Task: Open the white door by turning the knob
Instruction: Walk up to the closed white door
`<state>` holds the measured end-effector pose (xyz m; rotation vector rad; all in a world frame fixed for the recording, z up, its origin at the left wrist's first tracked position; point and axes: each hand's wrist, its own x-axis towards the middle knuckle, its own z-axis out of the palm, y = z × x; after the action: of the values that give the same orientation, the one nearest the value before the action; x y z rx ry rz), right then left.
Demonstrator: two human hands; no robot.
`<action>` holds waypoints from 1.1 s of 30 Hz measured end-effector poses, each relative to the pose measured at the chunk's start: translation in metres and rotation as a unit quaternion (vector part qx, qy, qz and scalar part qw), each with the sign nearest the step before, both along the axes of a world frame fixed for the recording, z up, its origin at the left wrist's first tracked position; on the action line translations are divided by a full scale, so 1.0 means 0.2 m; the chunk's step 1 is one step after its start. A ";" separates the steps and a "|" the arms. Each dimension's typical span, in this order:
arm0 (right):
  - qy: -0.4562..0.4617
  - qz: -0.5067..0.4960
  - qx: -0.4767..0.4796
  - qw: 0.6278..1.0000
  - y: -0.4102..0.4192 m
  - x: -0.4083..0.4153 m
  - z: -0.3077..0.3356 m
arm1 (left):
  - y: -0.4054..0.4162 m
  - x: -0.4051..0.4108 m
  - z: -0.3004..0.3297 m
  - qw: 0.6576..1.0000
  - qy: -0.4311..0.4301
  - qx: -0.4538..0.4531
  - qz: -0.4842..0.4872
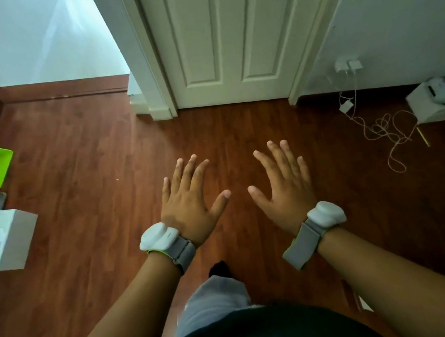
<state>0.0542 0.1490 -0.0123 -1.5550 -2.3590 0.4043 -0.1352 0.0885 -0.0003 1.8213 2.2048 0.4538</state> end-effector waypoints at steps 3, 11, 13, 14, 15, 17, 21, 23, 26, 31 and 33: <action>-0.005 0.002 -0.002 1.000 0.07 -0.09 0.01 | 0.06 -0.08 0.01 1.000 0.002 0.004 -0.001; -0.006 -0.021 0.004 1.000 0.22 -0.19 -0.01 | 0.27 -0.19 0.00 1.000 0.004 -0.007 -0.012; -0.003 -0.027 0.000 1.000 0.27 -0.17 -0.02 | 0.32 -0.17 0.00 1.000 0.008 -0.011 -0.022; 0.000 -0.030 -0.003 1.000 0.29 -0.15 -0.02 | 0.36 -0.16 0.00 1.000 0.009 -0.014 -0.025; 0.000 -0.029 -0.003 1.000 0.30 -0.15 -0.01 | 0.37 -0.15 0.00 1.000 0.010 -0.012 -0.027; 0.001 -0.035 -0.003 0.999 0.36 -0.11 -0.01 | 0.44 -0.12 0.00 0.999 0.010 -0.010 -0.035; 0.010 -0.047 0.004 0.999 0.54 0.02 0.04 | 0.65 0.02 0.06 0.999 0.004 0.001 -0.048; 0.015 -0.057 0.014 0.998 0.64 0.12 0.06 | 0.76 0.11 0.08 0.998 0.003 0.006 -0.058; 0.022 -0.071 0.028 0.997 0.79 0.26 0.08 | 0.93 0.26 0.11 0.997 0.003 0.009 -0.071; 0.012 -0.081 0.029 0.996 1.01 0.49 0.11 | 1.16 0.48 0.13 0.997 -0.002 0.016 -0.079; 0.011 -0.077 0.025 0.997 1.07 0.57 0.11 | 1.22 0.56 0.13 0.997 -0.001 0.020 -0.077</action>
<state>0.1680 0.3633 0.0104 -1.6851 -2.1973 0.3223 -0.0237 0.3332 0.0257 1.9933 2.0481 0.4701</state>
